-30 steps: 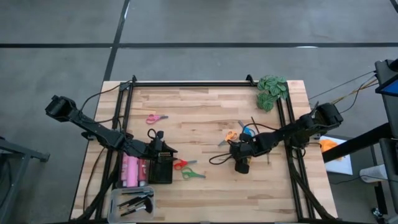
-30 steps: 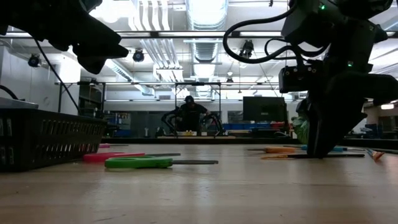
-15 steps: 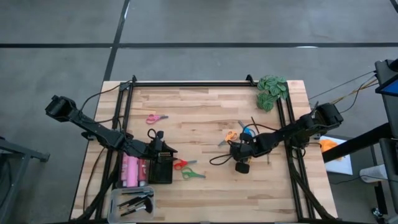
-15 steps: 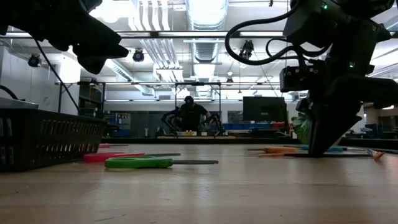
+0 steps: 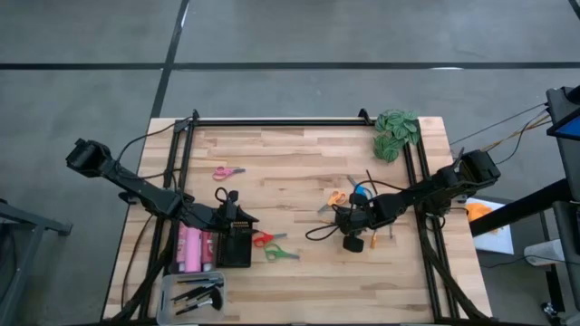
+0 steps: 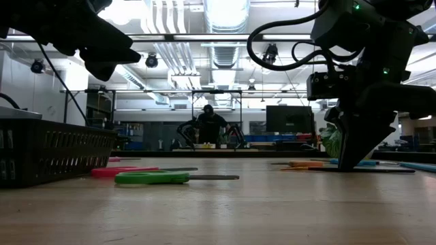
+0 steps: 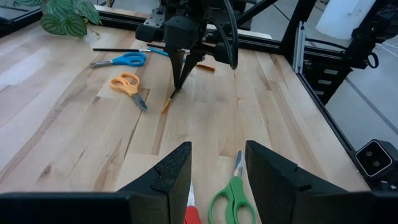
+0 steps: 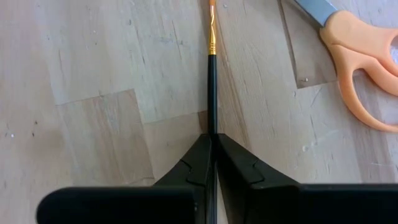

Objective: Pick & Place Paint Supplies
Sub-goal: Put the gold paint brush into the transparent bin

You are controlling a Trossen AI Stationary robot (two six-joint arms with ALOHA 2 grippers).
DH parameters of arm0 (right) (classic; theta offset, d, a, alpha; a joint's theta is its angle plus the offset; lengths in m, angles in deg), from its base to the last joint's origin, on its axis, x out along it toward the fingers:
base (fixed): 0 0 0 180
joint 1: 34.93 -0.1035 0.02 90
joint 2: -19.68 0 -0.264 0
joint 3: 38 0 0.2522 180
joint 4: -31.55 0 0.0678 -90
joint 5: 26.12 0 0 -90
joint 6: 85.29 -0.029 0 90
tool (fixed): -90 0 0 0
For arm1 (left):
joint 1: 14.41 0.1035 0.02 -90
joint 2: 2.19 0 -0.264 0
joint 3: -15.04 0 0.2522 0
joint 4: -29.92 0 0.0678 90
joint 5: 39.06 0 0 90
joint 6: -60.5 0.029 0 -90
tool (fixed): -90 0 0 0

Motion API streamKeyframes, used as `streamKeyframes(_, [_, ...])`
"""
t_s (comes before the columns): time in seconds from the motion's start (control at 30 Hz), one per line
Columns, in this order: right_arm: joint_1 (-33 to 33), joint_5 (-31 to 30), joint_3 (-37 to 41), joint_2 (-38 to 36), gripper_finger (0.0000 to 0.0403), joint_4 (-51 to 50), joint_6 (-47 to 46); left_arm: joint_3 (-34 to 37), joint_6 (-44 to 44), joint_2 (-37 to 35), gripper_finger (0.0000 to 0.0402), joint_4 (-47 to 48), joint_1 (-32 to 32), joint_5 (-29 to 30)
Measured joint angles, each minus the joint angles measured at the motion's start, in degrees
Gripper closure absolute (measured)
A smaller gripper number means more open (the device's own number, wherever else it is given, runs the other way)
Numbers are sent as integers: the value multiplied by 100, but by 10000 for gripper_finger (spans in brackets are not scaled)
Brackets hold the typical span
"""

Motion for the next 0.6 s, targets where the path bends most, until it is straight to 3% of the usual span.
streamKeyframes(0.6, [4,59,-385,11,388,-5,17,0,4,-2,249,-2,0,-2])
